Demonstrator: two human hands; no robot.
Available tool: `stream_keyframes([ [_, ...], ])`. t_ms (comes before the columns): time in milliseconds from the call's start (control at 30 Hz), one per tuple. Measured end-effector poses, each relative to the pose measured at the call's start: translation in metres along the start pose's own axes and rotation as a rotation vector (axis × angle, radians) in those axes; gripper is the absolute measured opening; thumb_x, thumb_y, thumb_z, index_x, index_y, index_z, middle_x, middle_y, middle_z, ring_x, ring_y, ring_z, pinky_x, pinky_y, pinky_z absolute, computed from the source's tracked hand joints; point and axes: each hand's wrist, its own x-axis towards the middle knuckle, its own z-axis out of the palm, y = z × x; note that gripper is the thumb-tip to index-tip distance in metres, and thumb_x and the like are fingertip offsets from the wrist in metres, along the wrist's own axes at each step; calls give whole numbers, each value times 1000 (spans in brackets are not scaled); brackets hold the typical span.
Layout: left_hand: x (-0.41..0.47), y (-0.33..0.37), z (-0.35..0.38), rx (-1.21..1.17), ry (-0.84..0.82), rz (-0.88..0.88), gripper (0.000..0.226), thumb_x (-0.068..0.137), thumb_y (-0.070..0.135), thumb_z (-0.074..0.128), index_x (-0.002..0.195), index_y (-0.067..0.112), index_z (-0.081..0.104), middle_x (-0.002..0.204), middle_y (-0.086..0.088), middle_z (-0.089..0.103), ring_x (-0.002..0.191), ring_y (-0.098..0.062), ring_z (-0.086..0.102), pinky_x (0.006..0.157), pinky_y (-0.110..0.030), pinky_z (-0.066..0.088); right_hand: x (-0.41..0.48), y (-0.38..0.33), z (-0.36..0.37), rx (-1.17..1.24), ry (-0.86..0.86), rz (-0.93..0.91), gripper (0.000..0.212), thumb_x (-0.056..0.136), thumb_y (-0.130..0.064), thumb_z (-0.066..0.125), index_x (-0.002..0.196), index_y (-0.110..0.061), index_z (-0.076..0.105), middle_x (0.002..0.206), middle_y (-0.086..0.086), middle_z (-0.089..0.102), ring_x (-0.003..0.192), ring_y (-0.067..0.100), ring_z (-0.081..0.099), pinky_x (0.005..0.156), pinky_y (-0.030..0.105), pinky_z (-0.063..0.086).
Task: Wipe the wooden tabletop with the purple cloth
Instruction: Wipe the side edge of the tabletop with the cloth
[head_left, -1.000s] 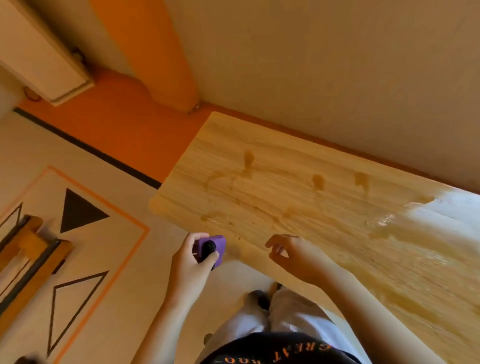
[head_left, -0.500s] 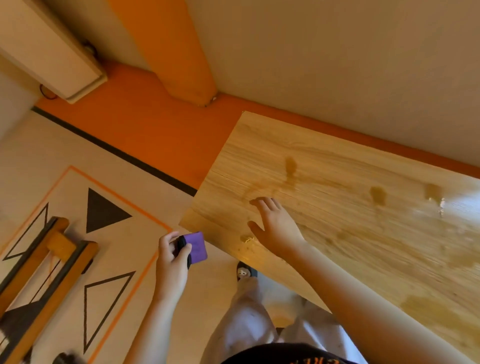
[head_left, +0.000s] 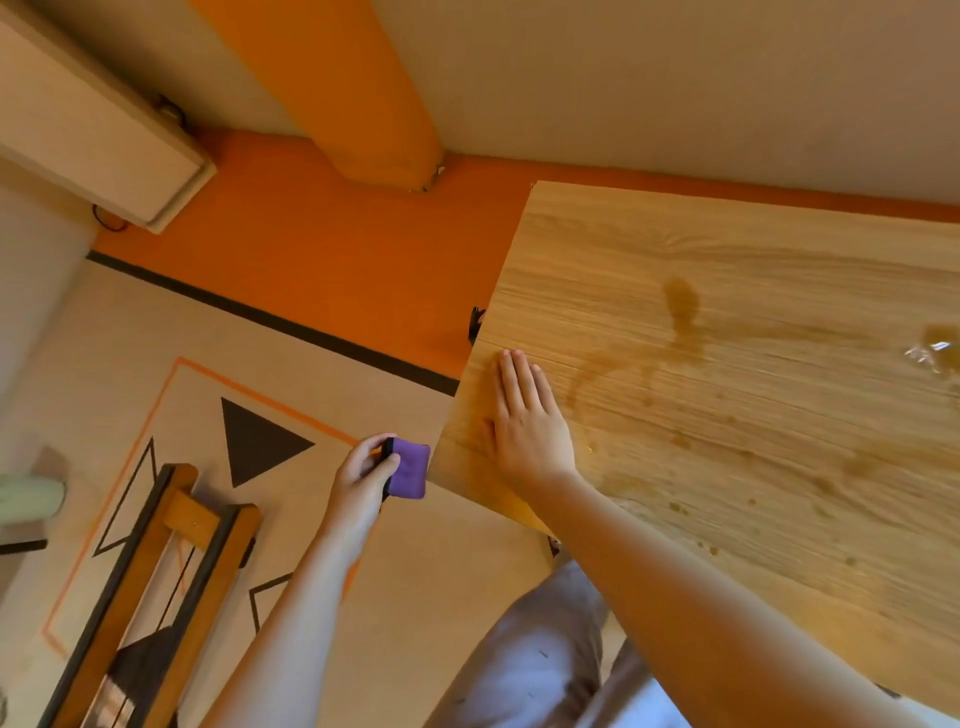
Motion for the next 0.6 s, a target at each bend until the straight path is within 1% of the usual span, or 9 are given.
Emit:
stream_keyframes([
  [67,5,-4,3,19,-23,-13,24,98,12,50,120,23,53,107,0,63,94,-13,59,70,-22,46,1,0,3,15,41,7,64,98,-37,21,145,1,-1,156,18,3,145,33,-2,117,42,-5],
  [133,10,-3,8,30,-29,-15,23,99,13,49,120,23,51,107,3,61,94,-10,57,68,-22,46,3,0,5,8,64,20,65,96,-38,22,146,2,10,155,19,13,145,33,7,118,42,2],
  [200,15,-1,14,46,-45,-6,23,99,13,49,121,23,49,107,5,59,95,-8,56,69,-21,47,3,1,6,8,72,31,65,96,-39,26,145,3,17,154,20,19,144,33,13,118,43,7],
  [300,27,7,26,68,-69,26,21,100,16,48,119,24,49,111,4,57,99,-8,55,78,-23,48,4,1,8,21,89,29,65,96,-38,32,146,3,19,154,20,20,144,33,13,118,43,8],
  [433,56,25,45,58,-67,100,17,99,25,50,114,31,52,120,2,58,114,-16,55,99,-38,48,3,0,9,12,104,30,64,96,-38,27,146,3,20,153,20,21,144,33,14,118,42,7],
  [500,62,25,48,52,-74,102,20,99,27,50,118,31,51,125,0,57,118,-17,54,101,-41,47,3,0,10,12,117,25,65,96,-38,26,145,3,22,153,21,22,144,33,15,118,42,7],
  [600,47,6,36,8,-77,36,22,99,26,50,120,33,49,127,-2,55,119,-17,53,101,-40,47,3,0,11,19,129,18,65,97,-38,29,146,3,18,154,20,19,144,33,13,119,42,6],
])
